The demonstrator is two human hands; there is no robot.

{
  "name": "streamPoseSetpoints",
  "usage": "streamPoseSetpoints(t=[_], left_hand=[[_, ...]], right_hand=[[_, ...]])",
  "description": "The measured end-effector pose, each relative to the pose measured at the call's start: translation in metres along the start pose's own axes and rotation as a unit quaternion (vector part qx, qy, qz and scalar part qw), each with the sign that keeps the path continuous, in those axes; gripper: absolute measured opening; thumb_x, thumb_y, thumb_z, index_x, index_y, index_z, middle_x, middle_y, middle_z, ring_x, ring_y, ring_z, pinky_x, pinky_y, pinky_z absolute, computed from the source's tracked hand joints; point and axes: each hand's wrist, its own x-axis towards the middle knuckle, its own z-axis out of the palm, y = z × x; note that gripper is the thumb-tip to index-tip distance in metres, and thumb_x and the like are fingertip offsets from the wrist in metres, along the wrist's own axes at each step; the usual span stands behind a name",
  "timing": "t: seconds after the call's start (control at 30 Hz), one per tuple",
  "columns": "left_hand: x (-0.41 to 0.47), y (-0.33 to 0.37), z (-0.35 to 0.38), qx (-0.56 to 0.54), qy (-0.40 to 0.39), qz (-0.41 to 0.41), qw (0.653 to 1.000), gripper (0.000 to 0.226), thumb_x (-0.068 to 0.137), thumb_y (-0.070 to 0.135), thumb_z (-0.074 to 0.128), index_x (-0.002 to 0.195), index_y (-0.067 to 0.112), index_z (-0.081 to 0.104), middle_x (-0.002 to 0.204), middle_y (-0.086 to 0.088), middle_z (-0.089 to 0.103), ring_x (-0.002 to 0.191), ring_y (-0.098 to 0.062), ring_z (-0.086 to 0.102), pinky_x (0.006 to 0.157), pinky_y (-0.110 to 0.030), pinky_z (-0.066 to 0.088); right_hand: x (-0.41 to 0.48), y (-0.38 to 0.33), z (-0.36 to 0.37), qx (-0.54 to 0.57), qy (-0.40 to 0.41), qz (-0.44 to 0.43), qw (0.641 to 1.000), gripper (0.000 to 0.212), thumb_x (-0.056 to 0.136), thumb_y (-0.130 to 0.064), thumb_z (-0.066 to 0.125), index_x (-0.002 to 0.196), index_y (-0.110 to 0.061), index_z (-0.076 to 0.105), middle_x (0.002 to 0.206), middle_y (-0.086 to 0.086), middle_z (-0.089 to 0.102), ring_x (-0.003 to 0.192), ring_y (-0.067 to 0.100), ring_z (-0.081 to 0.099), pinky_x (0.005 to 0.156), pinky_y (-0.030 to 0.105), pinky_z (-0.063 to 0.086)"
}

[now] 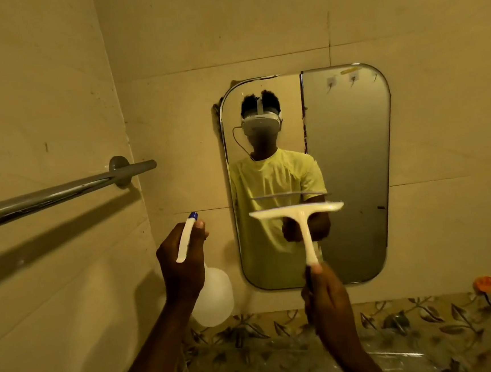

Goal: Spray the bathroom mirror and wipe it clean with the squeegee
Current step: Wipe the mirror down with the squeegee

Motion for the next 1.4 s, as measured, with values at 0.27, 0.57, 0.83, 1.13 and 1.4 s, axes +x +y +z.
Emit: streamPoseSetpoints(t=[0.27,0.57,0.83,1.13,1.4], left_hand=[[-0.003,0.008,0.018,-0.013,-0.016,0.002,1.0,0.042,0.099,0.04,0.052,0.095,0.004,0.073,0.08,-0.007,0.073,0.079,-0.012,0.071,0.076,-0.024,0.058],[-0.011,-0.006,0.034,-0.012,-0.019,0.004,1.0,0.045,0.1,0.041,0.052,0.09,0.002,0.072,0.077,-0.009,0.072,0.075,-0.018,0.07,0.07,-0.036,0.06],[-0.013,0.002,0.021,-0.017,-0.028,0.001,0.999,0.042,0.1,0.041,0.053,0.094,0.005,0.073,0.08,-0.002,0.074,0.079,-0.013,0.072,0.073,-0.026,0.06],[-0.003,0.019,0.002,-0.017,-0.012,0.003,1.0,0.045,0.098,0.04,0.054,0.095,0.0,0.072,0.08,-0.011,0.073,0.077,-0.022,0.072,0.073,-0.037,0.062],[0.001,0.017,0.003,-0.003,-0.007,0.027,1.0,0.047,0.099,0.042,0.053,0.094,-0.001,0.073,0.08,-0.01,0.073,0.079,-0.015,0.072,0.075,-0.019,0.057]], right_hand=[[0.141,-0.19,0.017,-0.006,0.025,-0.207,0.978,0.049,0.111,-0.049,0.036,0.12,-0.007,0.061,0.105,0.026,0.071,0.074,0.032,0.066,0.067,0.05,0.059],[0.051,-0.028,0.004,-0.071,0.055,-0.084,0.992,0.049,0.102,-0.062,0.034,0.101,-0.024,0.065,0.071,0.008,0.058,0.059,0.017,0.055,0.054,0.039,0.047],[-0.03,0.072,-0.017,-0.139,0.068,0.087,0.984,0.034,0.107,-0.031,0.05,0.083,-0.015,0.068,0.075,0.012,0.067,0.08,0.034,0.067,0.08,0.049,0.057],[0.036,-0.102,-0.015,0.039,-0.014,-0.069,0.997,0.036,0.106,-0.055,0.04,0.097,-0.027,0.06,0.062,-0.009,0.057,0.047,0.006,0.049,0.04,0.022,0.042],[0.123,-0.207,0.069,0.125,0.018,-0.104,0.987,0.047,0.112,-0.047,0.033,0.13,-0.009,0.053,0.087,0.012,0.058,0.061,0.016,0.053,0.046,0.027,0.042]])
